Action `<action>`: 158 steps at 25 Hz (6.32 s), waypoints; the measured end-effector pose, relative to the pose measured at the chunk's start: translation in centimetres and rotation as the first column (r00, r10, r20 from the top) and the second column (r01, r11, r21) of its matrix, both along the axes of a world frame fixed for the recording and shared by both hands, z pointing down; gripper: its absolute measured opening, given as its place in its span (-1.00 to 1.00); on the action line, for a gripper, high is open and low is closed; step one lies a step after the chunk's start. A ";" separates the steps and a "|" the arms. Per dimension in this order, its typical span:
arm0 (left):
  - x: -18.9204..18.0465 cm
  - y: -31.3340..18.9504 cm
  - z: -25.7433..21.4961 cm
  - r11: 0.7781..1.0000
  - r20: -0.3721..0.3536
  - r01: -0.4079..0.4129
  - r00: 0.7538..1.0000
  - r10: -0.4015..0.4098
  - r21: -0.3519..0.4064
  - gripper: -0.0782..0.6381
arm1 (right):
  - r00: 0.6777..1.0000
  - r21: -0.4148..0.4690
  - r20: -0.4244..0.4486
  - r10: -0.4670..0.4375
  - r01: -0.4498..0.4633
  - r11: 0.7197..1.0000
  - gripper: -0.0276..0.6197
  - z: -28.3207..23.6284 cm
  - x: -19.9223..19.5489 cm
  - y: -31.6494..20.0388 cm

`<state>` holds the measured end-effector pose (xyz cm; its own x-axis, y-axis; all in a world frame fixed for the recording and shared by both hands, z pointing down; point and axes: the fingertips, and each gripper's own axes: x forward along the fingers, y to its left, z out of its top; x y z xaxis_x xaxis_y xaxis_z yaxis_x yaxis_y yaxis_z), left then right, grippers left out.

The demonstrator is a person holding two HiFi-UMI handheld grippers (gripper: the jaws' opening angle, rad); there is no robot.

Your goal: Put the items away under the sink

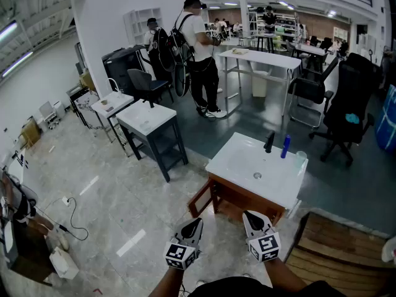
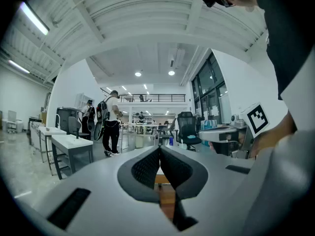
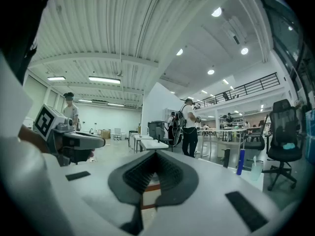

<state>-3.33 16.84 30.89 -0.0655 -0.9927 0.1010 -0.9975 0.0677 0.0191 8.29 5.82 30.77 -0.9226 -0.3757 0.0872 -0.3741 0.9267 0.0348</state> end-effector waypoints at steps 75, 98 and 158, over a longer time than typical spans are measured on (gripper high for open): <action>-0.6 -30.2 3.6 0.883 -0.012 -0.457 0.888 0.459 -0.109 -0.72 | 0.914 -0.141 0.014 0.405 -0.399 0.906 -0.86 4.9 0.5 -21.9; -7.0 -39.5 2.6 0.695 -0.011 -0.714 0.698 0.716 -0.081 -0.72 | 0.672 -0.140 -0.019 0.740 -0.735 0.663 -0.86 3.9 -2.9 -28.0; -6.3 -43.8 13.4 0.776 -0.063 -0.552 0.825 0.562 -0.304 -0.72 | 0.579 -0.119 -0.334 0.744 -0.809 0.576 0.25 19.8 8.8 -54.4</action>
<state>-9.59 -27.00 44.29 0.4819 -0.7785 0.4022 -0.8624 -0.5026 0.0604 17.11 -48.58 50.61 -0.2213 -0.8730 0.4345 -0.9623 0.2677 0.0477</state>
